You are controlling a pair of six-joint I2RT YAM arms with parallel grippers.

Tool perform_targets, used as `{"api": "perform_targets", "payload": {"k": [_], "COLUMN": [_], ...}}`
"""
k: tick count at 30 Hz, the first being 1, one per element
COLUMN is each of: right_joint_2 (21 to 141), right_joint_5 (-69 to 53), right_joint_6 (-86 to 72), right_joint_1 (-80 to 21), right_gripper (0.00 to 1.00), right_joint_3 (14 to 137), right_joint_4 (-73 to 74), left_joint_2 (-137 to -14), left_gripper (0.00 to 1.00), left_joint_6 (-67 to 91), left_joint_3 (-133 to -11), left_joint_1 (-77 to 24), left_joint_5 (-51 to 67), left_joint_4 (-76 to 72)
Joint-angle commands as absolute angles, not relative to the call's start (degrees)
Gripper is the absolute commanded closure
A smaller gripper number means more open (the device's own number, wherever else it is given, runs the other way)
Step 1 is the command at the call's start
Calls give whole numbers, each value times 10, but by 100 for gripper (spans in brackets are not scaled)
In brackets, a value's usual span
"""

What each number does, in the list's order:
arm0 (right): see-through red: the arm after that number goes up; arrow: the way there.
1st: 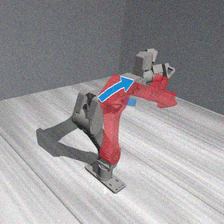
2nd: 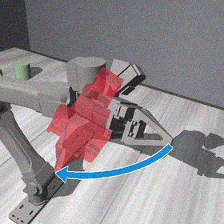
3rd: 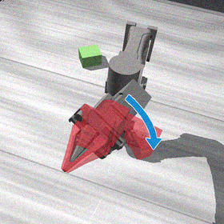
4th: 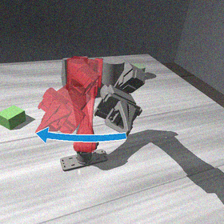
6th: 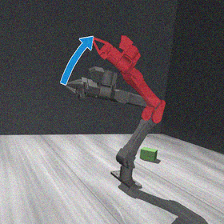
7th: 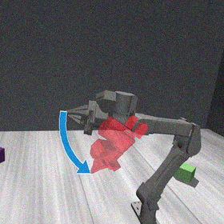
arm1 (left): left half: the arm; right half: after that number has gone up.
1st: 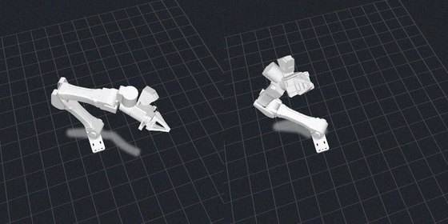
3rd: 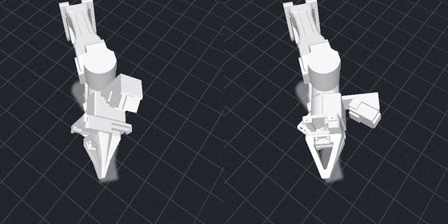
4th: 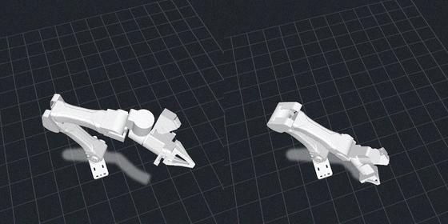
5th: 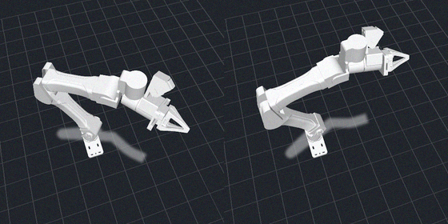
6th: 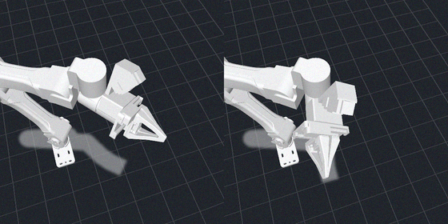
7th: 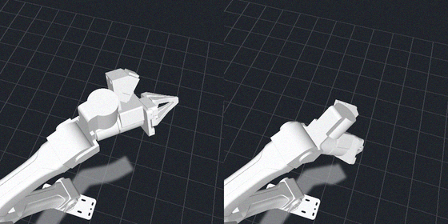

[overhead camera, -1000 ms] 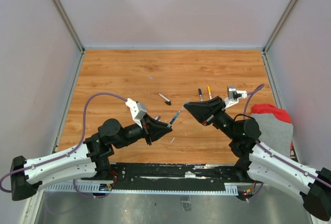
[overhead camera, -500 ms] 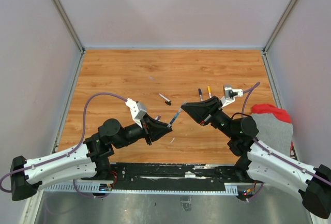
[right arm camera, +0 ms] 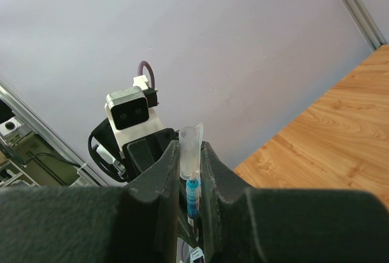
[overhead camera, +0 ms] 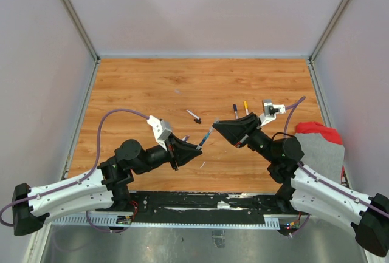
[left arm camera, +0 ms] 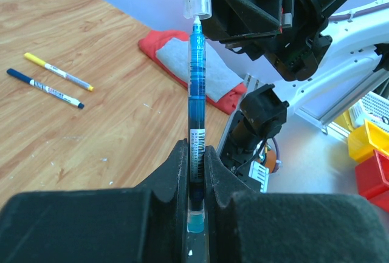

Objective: Insert the pens into the pen caps
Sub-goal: Adjust the pen cap at the center of the board.

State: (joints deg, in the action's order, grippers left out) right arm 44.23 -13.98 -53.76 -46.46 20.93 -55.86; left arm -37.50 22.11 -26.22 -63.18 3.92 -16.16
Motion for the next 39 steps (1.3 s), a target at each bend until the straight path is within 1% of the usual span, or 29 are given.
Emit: {"api": "perform_targets", "payload": {"k": [1, 15, 23, 35, 39], "right_joint_2": [440, 428, 397, 402, 395], "right_joint_5": [-142, -113, -78, -82, -102], "right_joint_6": [-518, -512, -499, -505, -447], "right_joint_1": [-464, -466, -466, -466, -466], "right_gripper": [99, 99, 98, 98, 96], "right_joint_3": [198, 188, 193, 210, 235], "right_joint_4": [-564, -552, -491, -506, -483], "left_joint_2": [-367, -367, -367, -384, -382], "left_gripper": [100, 100, 100, 99, 99], "left_joint_6": [212, 212, 212, 212, 212], "left_joint_3": [-260, -259, -262, -269, -269], "left_joint_1": [-637, -637, -637, -636, -637], "left_joint_5": [37, 35, 33, 38, 38], "left_joint_4": [-177, -173, -168, -172, -171]}}
